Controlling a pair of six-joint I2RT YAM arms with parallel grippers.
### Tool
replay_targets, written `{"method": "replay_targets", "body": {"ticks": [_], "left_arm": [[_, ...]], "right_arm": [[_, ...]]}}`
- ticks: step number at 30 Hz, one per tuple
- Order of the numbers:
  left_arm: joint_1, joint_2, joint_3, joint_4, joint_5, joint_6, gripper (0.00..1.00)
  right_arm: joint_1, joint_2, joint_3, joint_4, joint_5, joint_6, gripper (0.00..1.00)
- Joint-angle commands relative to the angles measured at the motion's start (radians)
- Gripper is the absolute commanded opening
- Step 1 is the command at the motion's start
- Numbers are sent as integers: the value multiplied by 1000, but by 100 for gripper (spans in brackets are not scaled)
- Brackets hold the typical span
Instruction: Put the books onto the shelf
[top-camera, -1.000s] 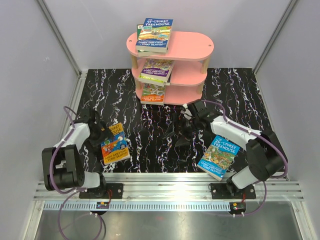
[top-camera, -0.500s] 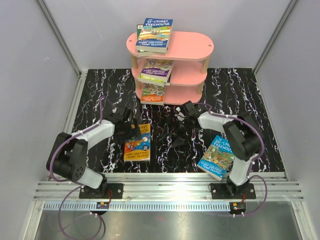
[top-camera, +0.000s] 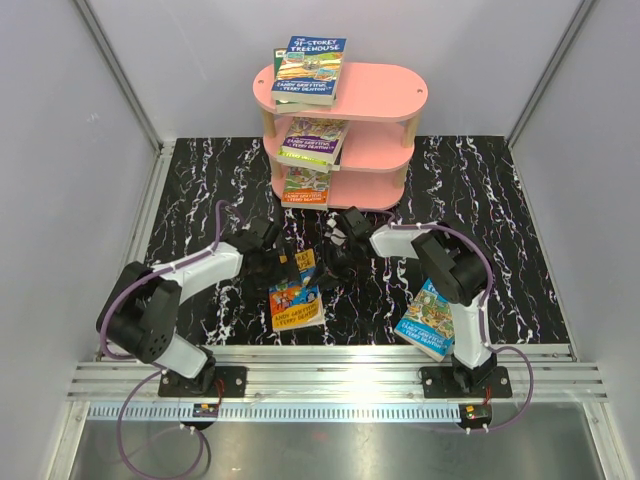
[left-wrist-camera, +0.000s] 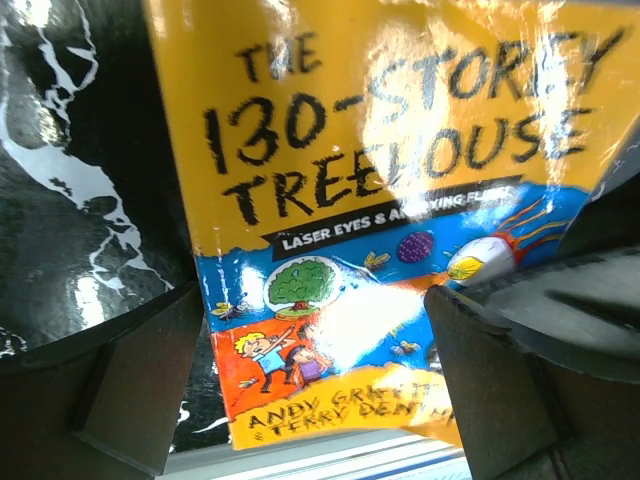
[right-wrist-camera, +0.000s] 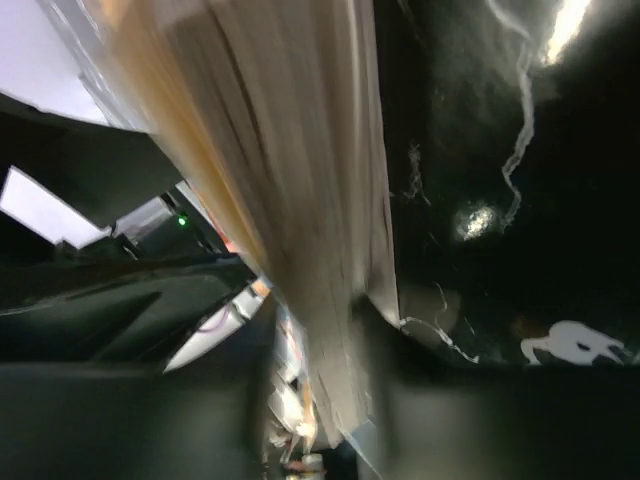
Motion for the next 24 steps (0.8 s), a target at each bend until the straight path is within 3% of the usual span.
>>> {"method": "replay_targets", "body": {"ticks": [1,4,9,13,16,24], "left_arm": [[-37,-20,27,132,127,-62,98],[-32,-69,12,126,126,-48,98],[57,-213,-65,136,175,-17,99],[207,-389,-171,225,317,15,99],[264,-434,-261,329,435,-12,99],[269,-465,-420,680,632,-215,99]], "right_arm": [[56,-13,-23,42,21,-7,20],[55,-93,-69,5,45,-30,0],[53,-246,-105,-75,82,-41,0],[39,-334,-79,-127,81,-24,0],[21,-380,-37,-158,71,-7,0],[-53,-435,82,-225,71,19,0]]}}
